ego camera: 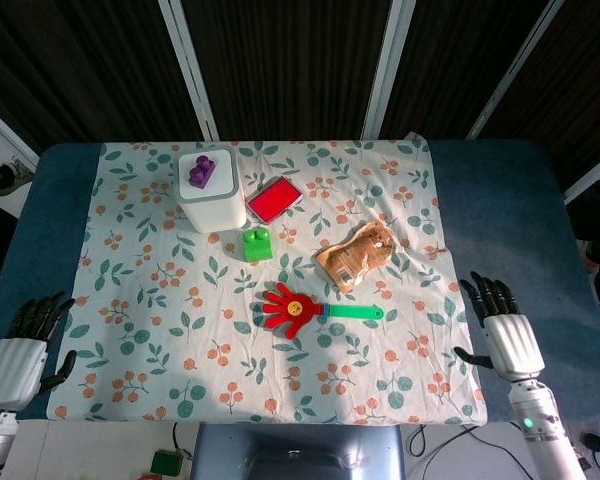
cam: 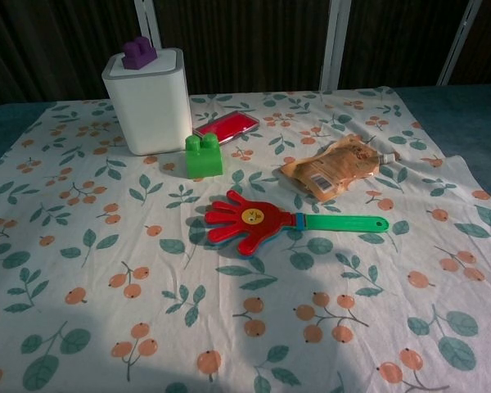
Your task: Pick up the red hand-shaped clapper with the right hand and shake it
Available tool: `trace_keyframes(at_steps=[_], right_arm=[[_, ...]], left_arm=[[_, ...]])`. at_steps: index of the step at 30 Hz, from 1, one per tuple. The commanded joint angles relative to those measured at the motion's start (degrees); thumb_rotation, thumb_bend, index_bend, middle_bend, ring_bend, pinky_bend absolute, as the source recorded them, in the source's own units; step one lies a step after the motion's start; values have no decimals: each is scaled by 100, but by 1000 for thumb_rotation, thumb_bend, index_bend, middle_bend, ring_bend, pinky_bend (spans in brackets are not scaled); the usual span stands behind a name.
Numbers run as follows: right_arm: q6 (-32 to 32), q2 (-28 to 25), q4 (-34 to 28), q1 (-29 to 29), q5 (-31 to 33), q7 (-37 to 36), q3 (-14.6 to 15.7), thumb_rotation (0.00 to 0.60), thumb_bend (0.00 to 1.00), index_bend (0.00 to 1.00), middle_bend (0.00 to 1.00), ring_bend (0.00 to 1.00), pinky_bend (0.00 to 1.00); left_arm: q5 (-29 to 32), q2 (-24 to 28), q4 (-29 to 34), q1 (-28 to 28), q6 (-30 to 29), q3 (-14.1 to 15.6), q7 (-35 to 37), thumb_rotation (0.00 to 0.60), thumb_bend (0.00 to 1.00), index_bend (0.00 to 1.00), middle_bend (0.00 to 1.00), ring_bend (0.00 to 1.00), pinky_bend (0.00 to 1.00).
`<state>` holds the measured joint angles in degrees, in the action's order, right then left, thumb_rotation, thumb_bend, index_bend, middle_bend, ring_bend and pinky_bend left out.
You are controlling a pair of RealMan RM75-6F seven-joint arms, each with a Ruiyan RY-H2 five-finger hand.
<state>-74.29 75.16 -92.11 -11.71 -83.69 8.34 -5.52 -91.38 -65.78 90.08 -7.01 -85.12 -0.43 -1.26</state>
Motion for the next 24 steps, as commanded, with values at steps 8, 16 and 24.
trace_keyframes(at_steps=[8, 16, 24], right_arm=[[1251, 1224, -303, -1299, 1670, 1740, -731, 600, 266, 280, 0, 0, 0], [1381, 1984, 165, -1910, 2720, 2569, -980, 600, 351, 473, 0, 0, 0], [1371, 2373, 515, -2194, 2970, 2587, -971, 600, 379, 519, 0, 0, 0]], left_arm=[[-149, 154, -11, 35, -122, 72, 369, 600, 440, 24, 0, 0, 68], [-211, 226, -11, 54, -160, 117, 504, 600, 441, 24, 0, 0, 69], [-203, 259, -7, 89, -228, 112, 564, 600, 440, 26, 0, 0, 70]])
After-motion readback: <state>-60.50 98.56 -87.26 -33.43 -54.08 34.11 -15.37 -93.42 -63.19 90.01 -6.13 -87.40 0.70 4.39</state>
